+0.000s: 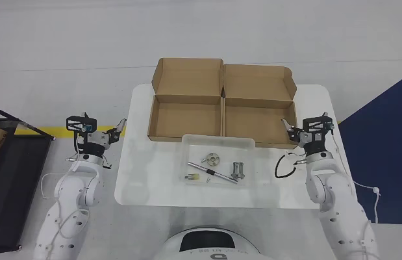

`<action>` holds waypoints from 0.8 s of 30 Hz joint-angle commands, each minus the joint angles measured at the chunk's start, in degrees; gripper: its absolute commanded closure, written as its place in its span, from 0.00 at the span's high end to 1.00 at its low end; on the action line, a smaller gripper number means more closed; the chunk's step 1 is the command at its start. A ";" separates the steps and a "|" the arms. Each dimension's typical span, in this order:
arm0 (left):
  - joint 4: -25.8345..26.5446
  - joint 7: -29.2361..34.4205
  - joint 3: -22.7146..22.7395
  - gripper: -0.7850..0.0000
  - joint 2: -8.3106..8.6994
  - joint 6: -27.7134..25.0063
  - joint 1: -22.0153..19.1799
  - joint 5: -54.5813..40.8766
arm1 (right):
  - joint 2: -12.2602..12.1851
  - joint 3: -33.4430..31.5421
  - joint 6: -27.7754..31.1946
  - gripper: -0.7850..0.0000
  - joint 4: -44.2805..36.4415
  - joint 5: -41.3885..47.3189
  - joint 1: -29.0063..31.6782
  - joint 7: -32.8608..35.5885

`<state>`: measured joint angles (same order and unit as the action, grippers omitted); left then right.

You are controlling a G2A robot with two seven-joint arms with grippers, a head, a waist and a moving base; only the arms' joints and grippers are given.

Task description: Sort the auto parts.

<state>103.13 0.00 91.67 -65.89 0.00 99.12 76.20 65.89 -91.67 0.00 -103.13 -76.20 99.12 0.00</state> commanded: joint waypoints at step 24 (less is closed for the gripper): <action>0.00 0.00 0.00 1.00 0.00 0.00 0.00 0.00 | -0.53 7.41 15.30 1.00 -2.15 -10.92 0.25 6.35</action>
<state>103.13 0.00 91.67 -65.89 0.00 99.12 76.20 65.36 -84.27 15.29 -105.28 -87.12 99.37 6.35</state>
